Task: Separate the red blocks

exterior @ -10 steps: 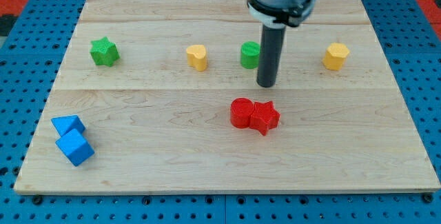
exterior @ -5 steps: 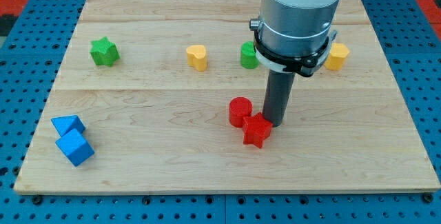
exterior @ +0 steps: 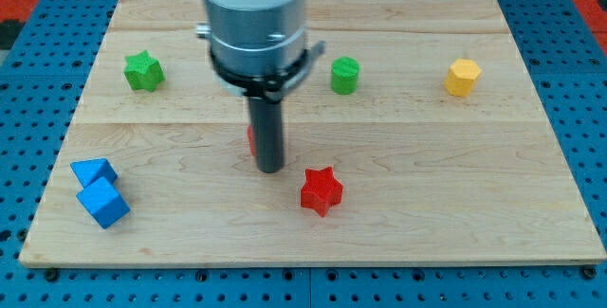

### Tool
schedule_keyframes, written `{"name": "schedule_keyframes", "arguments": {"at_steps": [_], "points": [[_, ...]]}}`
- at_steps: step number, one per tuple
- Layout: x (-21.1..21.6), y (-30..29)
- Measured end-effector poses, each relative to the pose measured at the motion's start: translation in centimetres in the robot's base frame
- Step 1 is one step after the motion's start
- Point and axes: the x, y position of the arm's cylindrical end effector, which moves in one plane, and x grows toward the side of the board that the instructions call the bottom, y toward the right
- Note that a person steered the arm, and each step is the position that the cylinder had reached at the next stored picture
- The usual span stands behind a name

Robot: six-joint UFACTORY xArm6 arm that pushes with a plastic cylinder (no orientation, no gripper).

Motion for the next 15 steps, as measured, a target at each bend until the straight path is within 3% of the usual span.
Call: {"name": "schedule_keyframes", "arguments": {"at_steps": [1, 2, 3, 4, 6, 8, 9, 10, 11, 12, 14, 15], "points": [[-1.5, 3.6], [-4.9, 1.7], [-4.7, -2.9], [-0.6, -2.5], [-6.1, -5.4], [-5.2, -12.1], [-7.9, -13.8], [-6.9, -16.2], [-4.5, -12.9], [-4.8, -13.4], [-2.1, -18.4], [-0.6, -12.9]]}}
